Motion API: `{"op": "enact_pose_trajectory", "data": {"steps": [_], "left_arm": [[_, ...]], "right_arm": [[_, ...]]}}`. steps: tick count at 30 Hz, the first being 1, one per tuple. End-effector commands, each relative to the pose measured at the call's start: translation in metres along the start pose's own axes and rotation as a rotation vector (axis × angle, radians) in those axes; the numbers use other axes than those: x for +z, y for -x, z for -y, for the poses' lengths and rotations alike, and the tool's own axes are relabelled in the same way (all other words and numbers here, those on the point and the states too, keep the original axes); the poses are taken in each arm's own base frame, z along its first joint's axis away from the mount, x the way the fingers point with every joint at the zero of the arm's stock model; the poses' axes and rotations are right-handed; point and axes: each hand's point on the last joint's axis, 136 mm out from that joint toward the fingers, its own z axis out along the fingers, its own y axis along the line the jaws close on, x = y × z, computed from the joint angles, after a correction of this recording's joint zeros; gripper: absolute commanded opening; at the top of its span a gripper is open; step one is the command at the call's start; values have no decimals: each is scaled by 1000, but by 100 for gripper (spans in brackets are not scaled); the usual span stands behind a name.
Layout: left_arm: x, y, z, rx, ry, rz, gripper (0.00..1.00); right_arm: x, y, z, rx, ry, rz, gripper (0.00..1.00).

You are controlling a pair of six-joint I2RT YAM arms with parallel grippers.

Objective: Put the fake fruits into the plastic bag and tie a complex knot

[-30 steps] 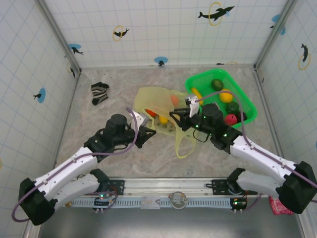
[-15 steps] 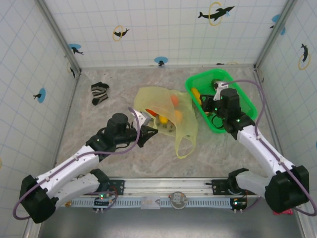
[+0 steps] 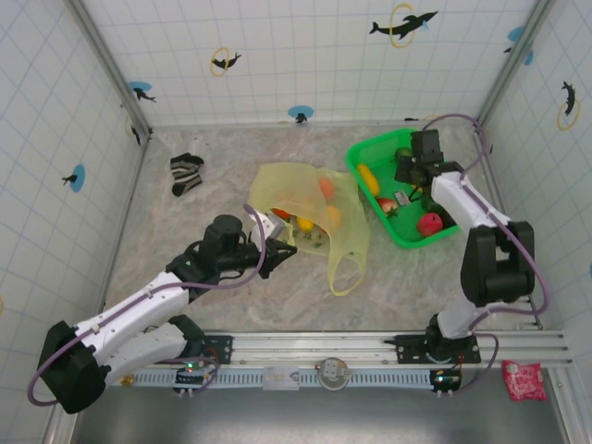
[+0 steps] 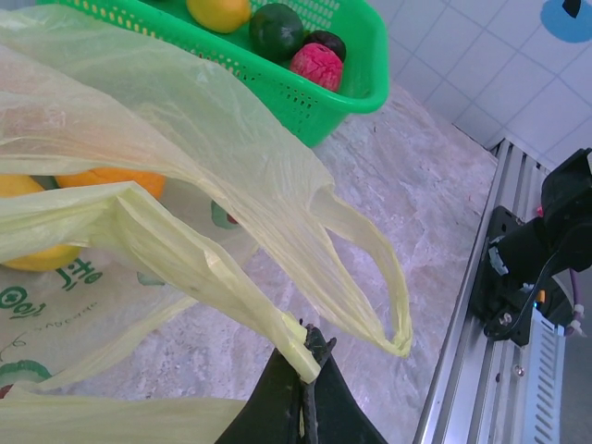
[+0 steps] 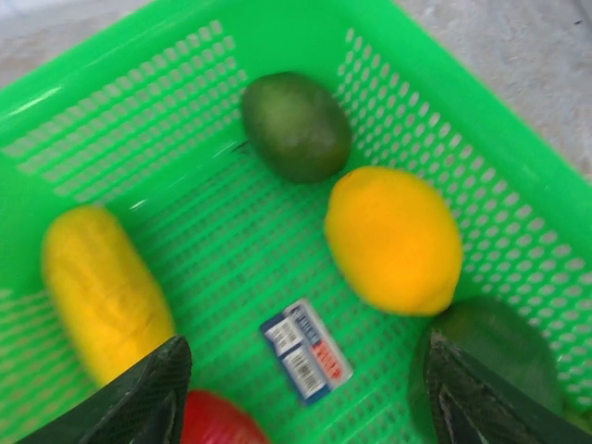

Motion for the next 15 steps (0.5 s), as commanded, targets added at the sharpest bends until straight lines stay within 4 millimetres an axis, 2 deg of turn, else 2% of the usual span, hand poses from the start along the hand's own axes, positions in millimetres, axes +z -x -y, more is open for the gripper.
{"op": "enact_pose_trajectory", "data": {"steps": [1, 6, 10, 15], "left_arm": [[-1, 2, 6, 19, -24, 16, 0], [-3, 1, 5, 23, -18, 19, 0], [-4, 2, 3, 32, -2, 26, 0], [-4, 1, 3, 35, 2, 26, 0]], "right_arm": [[17, 3, 21, -52, -114, -69, 71], [47, 12, 22, -47, -116, -126, 75], [71, 7, 20, -66, -136, -186, 76], [89, -3, 24, -100, -176, -240, 79]]}}
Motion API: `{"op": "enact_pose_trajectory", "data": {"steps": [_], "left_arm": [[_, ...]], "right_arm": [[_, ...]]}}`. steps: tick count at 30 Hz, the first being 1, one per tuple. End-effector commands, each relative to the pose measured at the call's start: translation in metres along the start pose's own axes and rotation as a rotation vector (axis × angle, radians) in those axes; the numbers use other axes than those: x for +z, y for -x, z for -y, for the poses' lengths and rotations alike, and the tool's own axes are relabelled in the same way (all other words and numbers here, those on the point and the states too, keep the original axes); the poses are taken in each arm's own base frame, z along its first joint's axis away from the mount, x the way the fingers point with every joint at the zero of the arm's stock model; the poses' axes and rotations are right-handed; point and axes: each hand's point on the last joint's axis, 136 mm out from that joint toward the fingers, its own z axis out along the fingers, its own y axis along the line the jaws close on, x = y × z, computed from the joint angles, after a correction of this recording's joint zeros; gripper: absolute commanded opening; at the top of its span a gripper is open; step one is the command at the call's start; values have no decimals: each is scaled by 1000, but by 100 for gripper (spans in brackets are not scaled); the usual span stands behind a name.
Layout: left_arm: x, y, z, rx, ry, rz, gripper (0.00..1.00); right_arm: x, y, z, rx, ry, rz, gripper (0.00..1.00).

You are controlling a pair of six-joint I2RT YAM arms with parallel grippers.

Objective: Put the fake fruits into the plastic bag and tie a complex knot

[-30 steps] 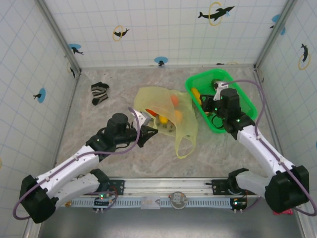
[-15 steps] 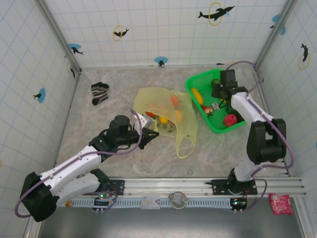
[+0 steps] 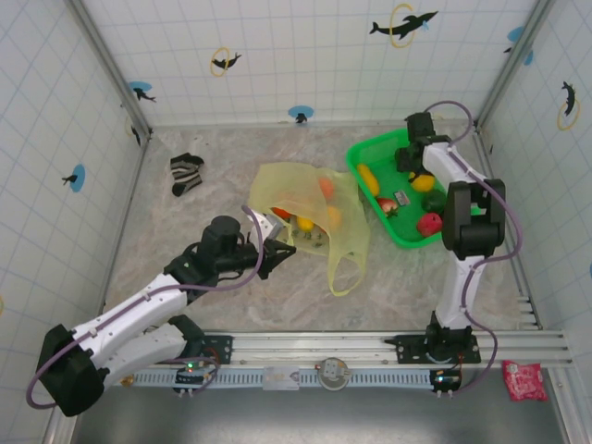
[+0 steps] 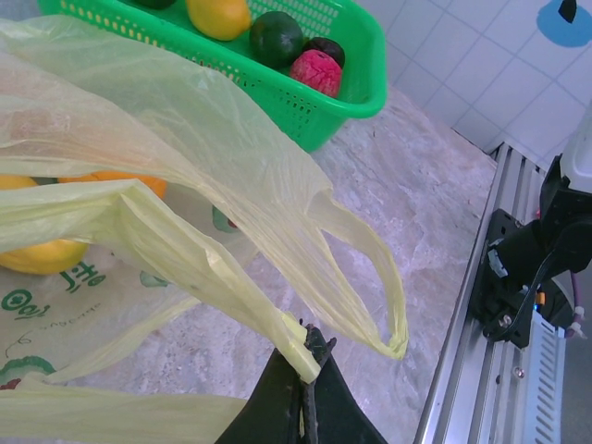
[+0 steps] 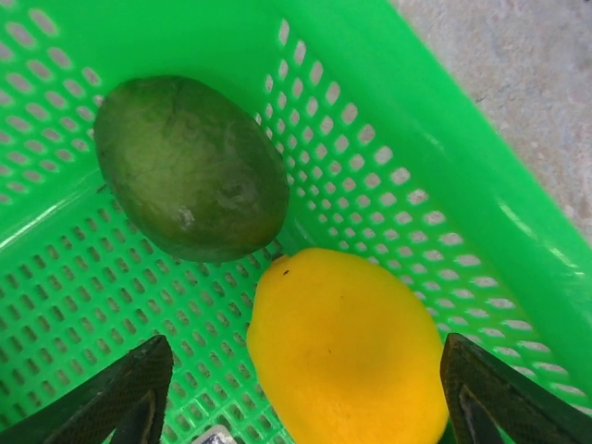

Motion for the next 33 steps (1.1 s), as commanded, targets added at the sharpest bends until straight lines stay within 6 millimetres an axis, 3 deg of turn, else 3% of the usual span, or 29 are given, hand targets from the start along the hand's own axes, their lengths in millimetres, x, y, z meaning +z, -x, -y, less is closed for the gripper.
{"op": "enact_pose_trajectory", "data": {"steps": [1, 12, 18, 25, 33], "left_arm": [[-1, 0, 1, 26, 1, 12, 0], [0, 0, 1, 30, 0, 7, 0], [0, 0, 0, 35, 5, 9, 0], [0, 0, 1, 36, 2, 9, 0], [-2, 1, -1, 47, 19, 15, 0]], "right_arm": [[8, -10, 5, -37, -38, -63, 80], [25, -40, -9, -20, 37, -130, 79], [31, -45, -11, -11, 42, -140, 76], [33, -38, -10, 18, 48, -129, 73], [37, -46, -19, 42, 93, -151, 70]]}}
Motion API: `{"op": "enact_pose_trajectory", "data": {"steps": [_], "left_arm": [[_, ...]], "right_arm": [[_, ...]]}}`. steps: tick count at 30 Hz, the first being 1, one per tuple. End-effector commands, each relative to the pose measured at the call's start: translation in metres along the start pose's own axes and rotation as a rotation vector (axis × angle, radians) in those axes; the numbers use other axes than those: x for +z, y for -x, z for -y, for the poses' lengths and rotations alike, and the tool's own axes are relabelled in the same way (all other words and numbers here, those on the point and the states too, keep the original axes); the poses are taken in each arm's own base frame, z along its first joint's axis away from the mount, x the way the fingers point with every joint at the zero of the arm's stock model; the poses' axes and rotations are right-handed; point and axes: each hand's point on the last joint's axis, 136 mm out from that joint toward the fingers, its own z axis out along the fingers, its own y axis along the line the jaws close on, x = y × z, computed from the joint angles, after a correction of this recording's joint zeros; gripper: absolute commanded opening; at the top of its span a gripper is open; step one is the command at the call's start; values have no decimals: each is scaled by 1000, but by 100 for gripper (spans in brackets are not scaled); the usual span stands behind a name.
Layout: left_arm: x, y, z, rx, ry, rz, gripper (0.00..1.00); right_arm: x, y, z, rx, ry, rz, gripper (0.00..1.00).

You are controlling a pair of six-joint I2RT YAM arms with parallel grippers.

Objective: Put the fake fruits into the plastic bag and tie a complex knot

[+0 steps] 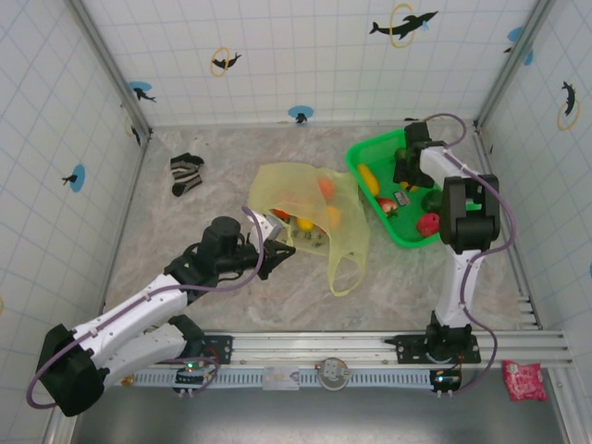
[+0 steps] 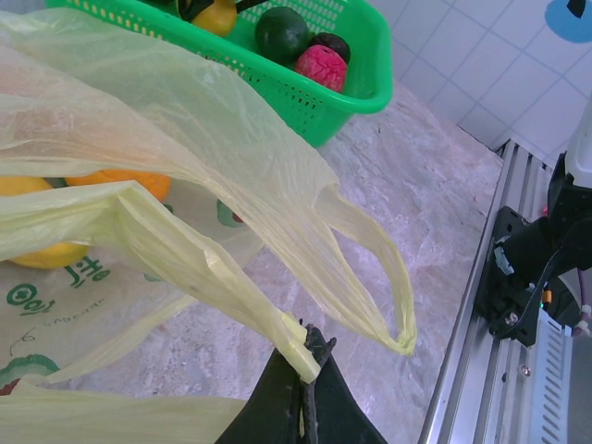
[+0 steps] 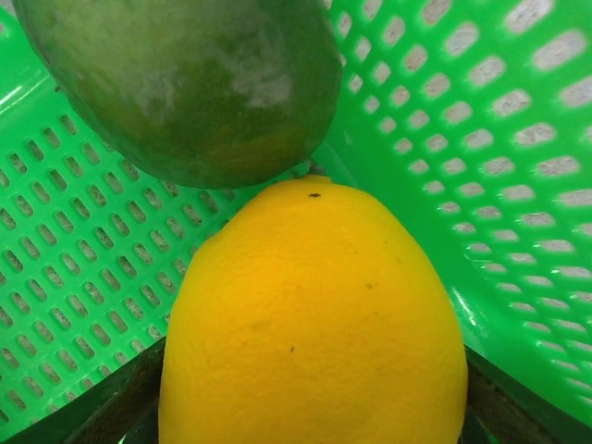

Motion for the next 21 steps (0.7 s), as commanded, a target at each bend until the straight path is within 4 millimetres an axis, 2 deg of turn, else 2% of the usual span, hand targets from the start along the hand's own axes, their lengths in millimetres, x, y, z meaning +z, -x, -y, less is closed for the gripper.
{"op": "enact_pose_trajectory", "data": {"steps": [1, 4, 11, 16, 21], "left_arm": [[-3, 3, 1, 46, 9, 19, 0], [-3, 3, 1, 49, 11, 19, 0], [-3, 3, -2, 52, 24, 18, 0], [-2, 11, 0, 47, 17, 27, 0], [-2, 22, 6, 31, -4, 33, 0]], "right_arm": [[8, -6, -2, 19, 17, -14, 69], [-10, 10, -3, 28, 31, 41, 66], [-78, 49, -4, 69, 96, 214, 62], [-127, 60, -9, 78, 177, 316, 62], [-174, 62, -13, 81, 258, 412, 59]]}}
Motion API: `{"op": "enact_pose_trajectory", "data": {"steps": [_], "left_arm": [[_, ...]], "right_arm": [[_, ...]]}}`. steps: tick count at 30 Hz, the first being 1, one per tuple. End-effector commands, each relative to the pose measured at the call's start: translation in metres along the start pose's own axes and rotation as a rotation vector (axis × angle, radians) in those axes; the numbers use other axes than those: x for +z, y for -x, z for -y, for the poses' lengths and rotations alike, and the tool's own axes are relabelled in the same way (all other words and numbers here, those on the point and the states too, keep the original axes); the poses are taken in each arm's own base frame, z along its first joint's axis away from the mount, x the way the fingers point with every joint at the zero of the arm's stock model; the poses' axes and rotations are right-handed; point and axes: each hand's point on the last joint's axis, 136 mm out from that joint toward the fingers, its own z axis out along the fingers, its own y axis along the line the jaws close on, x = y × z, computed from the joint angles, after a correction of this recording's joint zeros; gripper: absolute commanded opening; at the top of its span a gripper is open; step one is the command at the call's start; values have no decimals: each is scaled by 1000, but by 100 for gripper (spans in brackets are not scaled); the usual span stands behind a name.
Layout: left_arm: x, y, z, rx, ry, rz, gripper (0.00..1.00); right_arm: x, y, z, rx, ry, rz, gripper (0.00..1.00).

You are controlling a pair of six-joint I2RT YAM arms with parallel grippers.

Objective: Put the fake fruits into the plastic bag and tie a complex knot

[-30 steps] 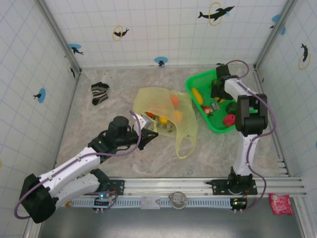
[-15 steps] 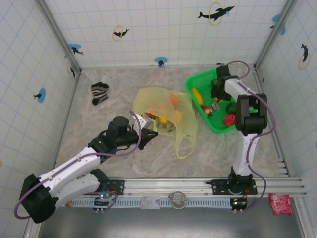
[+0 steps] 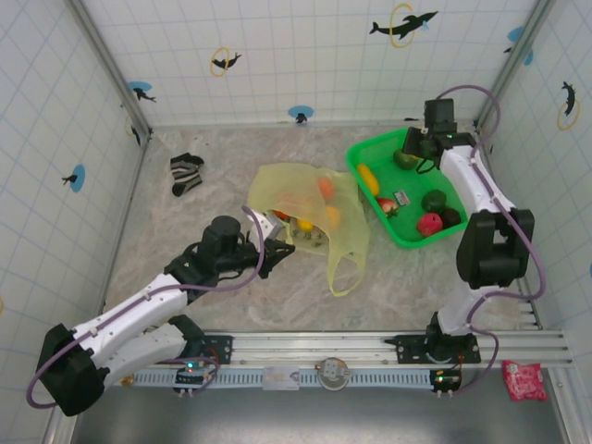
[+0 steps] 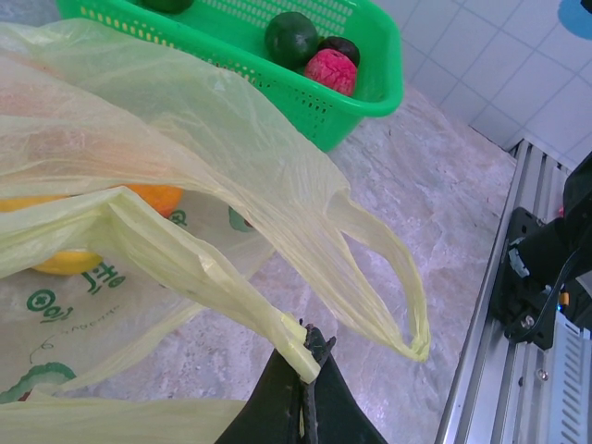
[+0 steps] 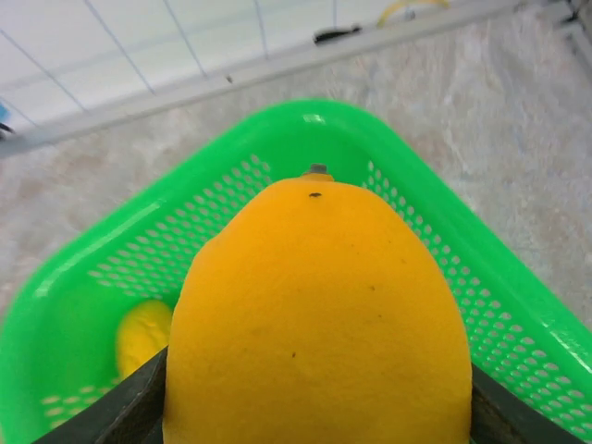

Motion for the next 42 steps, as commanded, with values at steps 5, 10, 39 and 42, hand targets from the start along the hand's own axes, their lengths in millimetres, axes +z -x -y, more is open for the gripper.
{"op": "enact_pose_trajectory", "data": {"steps": [5, 10, 39, 42], "left_arm": [[-4, 28, 10, -17, -22, 40, 0], [-6, 37, 13, -43, -25, 59, 0], [-2, 43, 8, -66, -3, 40, 0], [-1, 41, 8, -64, -2, 35, 0]], "right_arm": [[-59, 2, -43, -25, 166, 134, 59], [-89, -29, -90, -93, 333, 163, 59], [-190, -272, -211, -482, 1074, -136, 59], [-179, -274, -216, -484, 1043, -138, 58]]}}
